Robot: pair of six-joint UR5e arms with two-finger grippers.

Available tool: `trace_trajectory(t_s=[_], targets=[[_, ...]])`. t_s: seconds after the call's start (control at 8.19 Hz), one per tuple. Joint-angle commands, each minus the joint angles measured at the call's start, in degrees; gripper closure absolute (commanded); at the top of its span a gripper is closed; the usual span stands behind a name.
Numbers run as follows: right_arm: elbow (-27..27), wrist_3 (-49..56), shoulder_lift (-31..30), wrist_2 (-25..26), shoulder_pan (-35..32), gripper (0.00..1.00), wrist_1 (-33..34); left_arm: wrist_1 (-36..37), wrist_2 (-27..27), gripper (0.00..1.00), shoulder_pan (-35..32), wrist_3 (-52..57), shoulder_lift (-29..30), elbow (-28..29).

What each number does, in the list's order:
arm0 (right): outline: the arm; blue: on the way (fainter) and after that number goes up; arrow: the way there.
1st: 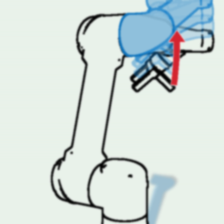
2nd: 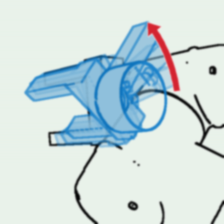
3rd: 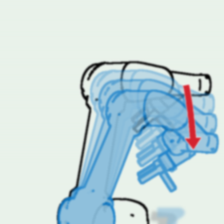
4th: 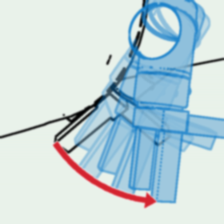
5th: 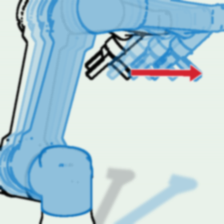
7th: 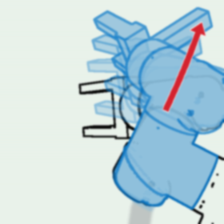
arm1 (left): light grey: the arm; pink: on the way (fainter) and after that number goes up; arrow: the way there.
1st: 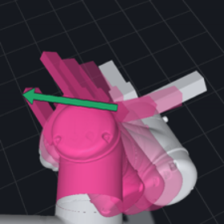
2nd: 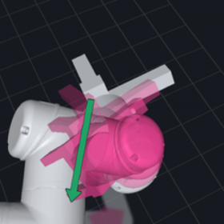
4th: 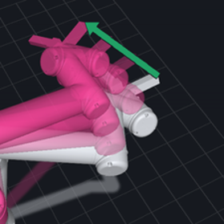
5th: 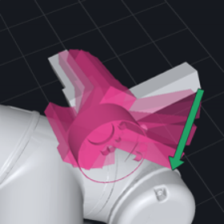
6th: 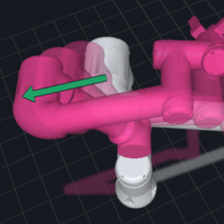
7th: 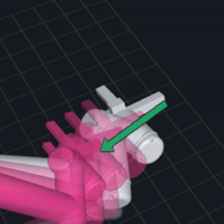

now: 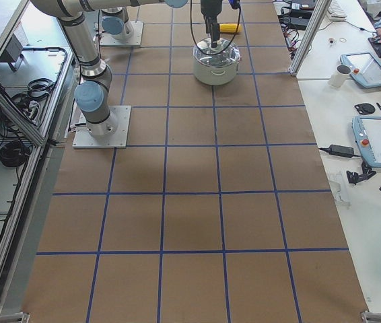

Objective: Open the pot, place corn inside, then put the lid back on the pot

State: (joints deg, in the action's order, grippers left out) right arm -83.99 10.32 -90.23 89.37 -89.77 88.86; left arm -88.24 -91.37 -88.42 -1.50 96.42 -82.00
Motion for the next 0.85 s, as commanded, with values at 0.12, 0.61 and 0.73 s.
trace_trajectory(t_s=[0.12, 0.61, 0.73], targets=[[0.2, -5.2, 0.4, 0.7, -0.1, 0.00, 0.8, -0.1, 0.0, 0.00, 0.1, 0.9, 0.0, 0.0], [4.7, -17.0, 5.8, 1.7, -4.6, 0.00, 3.6, 2.3, -0.2, 0.00, 4.4, 14.2, 2.3, -0.4], [4.9, -21.9, 9.2, 1.9, -9.9, 0.00, 7.7, 4.7, -0.2, 0.00, 7.2, 15.4, 4.1, -0.6]])
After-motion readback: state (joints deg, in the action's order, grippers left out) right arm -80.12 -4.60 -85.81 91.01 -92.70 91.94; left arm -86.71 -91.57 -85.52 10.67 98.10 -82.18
